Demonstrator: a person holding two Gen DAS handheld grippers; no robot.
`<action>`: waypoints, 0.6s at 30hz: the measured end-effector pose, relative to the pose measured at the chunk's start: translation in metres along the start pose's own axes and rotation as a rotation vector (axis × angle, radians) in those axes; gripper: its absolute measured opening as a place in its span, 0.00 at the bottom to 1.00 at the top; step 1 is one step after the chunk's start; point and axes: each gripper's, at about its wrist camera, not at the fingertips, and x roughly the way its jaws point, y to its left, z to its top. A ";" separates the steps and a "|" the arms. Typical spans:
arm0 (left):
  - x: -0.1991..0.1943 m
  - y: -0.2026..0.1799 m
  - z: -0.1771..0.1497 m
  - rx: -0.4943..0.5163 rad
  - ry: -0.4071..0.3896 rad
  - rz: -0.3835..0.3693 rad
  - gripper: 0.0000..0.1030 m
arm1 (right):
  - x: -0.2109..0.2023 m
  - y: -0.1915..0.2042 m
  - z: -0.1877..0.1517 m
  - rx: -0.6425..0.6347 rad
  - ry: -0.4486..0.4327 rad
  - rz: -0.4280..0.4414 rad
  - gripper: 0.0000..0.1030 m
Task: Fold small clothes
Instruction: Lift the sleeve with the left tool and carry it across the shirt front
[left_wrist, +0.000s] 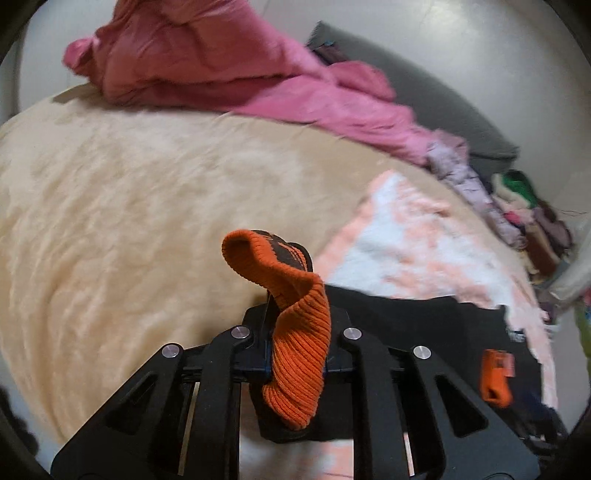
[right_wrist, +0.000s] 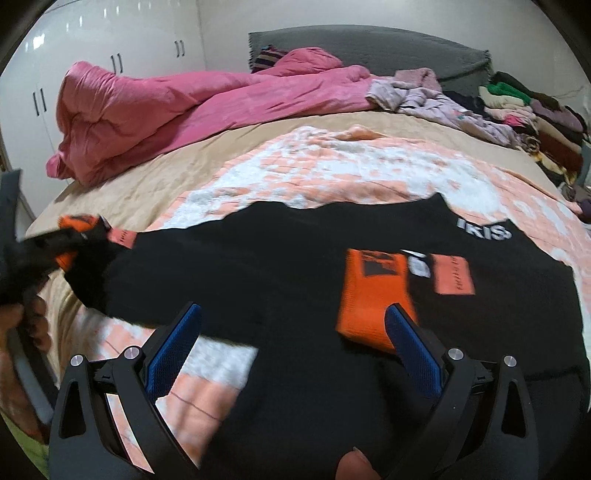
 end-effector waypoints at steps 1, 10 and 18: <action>-0.003 -0.004 0.000 -0.003 -0.001 -0.034 0.08 | -0.003 -0.005 -0.001 0.007 -0.001 -0.003 0.96; -0.027 -0.071 -0.012 0.071 0.017 -0.274 0.08 | -0.042 -0.048 -0.008 0.049 -0.041 -0.054 0.96; -0.026 -0.140 -0.032 0.164 0.089 -0.383 0.08 | -0.068 -0.083 -0.016 0.096 -0.074 -0.096 0.96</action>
